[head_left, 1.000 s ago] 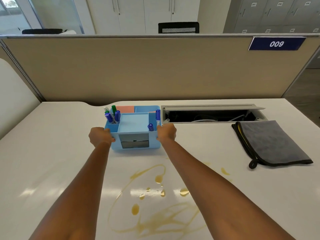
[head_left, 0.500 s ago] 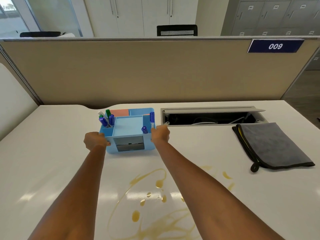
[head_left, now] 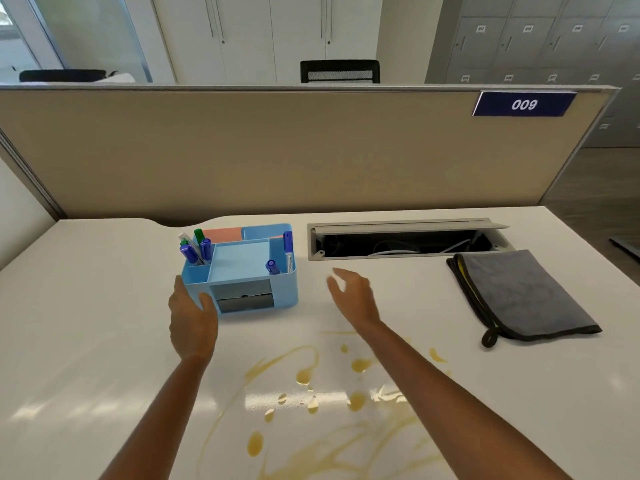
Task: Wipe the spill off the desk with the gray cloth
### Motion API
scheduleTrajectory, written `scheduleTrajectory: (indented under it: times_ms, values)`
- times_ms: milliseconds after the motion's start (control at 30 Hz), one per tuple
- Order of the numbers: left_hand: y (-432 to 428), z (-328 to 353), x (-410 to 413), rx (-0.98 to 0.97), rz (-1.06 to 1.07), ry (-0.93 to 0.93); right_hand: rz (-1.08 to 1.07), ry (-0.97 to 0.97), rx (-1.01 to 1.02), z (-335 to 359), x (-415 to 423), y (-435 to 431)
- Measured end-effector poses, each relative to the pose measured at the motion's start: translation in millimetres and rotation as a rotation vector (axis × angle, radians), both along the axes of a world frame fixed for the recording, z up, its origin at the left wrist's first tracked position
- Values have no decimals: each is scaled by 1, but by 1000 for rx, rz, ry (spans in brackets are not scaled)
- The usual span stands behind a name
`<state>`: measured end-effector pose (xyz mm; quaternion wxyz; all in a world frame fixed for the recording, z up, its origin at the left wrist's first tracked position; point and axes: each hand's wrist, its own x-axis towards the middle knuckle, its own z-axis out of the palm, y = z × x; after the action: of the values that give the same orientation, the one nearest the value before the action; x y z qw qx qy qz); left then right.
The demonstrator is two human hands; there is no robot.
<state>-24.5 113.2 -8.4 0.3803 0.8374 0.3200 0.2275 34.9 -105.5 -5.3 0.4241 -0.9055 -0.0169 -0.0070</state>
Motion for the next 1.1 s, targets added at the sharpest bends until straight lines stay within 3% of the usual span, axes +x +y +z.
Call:
scheduleTrajectory:
  times_ms: [167,267,367,500,667,867,933,1100]
  values:
    - [-19,-25,-50,122,-104,58,-143,-140,-281,-21,-15,-114]
    - [-20,-37,-80,160,-155,118,-237,-58,-510,-33,-23,-186]
    - [-18,-41,-106,174,-188,160,-305,68,-611,-42,-32,-237]
    - [-18,-40,-131,175,-193,176,-352,157,-543,-45,-33,-261]
    - [-14,-44,-149,159,-184,203,-316,200,-793,-43,-21,-258]
    - [-11,-56,-159,128,-158,221,-318,171,-808,-26,-5,-263]
    - [-11,-60,-161,107,-166,218,-343,138,-720,-10,0,-270]
    - [-12,-65,-164,73,-180,225,-406,-130,-570,43,-19,-276]
